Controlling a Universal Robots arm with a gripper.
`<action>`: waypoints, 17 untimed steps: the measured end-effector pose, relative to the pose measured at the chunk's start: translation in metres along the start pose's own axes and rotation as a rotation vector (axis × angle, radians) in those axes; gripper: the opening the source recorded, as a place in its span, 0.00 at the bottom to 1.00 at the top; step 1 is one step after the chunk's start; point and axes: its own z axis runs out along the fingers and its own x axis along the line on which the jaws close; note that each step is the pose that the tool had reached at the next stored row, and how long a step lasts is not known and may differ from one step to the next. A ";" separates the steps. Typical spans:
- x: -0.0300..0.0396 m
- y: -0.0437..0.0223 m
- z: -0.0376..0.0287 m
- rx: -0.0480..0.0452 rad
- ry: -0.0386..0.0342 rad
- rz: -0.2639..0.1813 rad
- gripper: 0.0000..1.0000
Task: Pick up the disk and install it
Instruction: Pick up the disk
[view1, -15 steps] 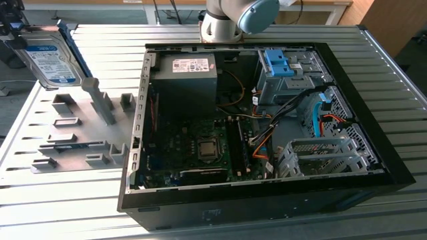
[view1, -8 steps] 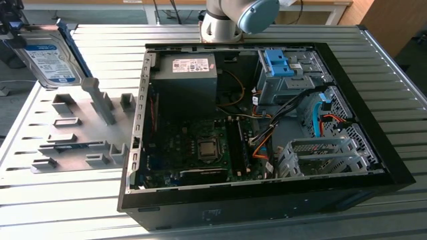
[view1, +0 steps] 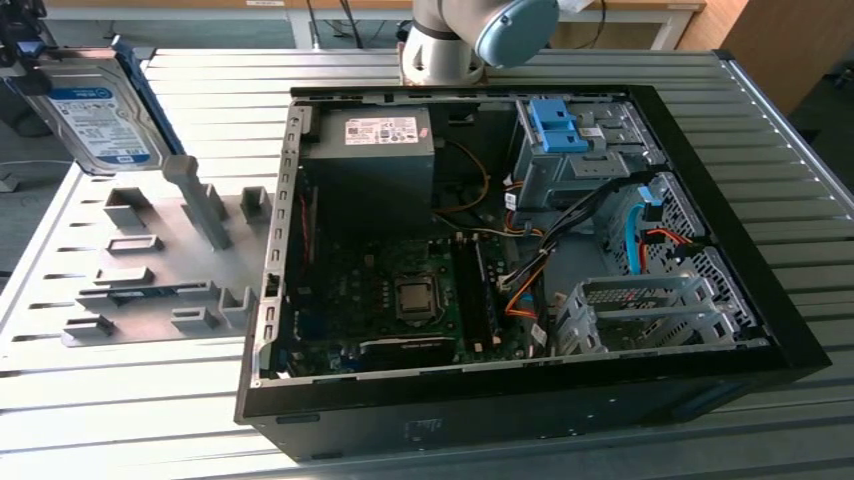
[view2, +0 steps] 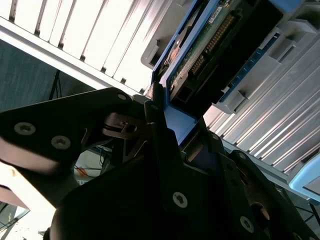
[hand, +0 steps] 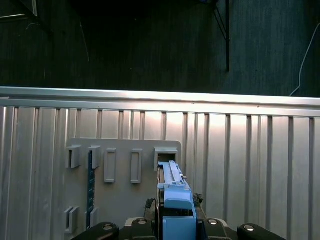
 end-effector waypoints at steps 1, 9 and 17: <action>0.0000 0.0000 -0.0002 -0.0001 0.0000 0.000 0.37; 0.0000 0.0000 -0.0021 -0.0002 0.0001 0.000 0.37; -0.0001 0.0001 -0.0063 -0.0001 0.0000 0.000 0.37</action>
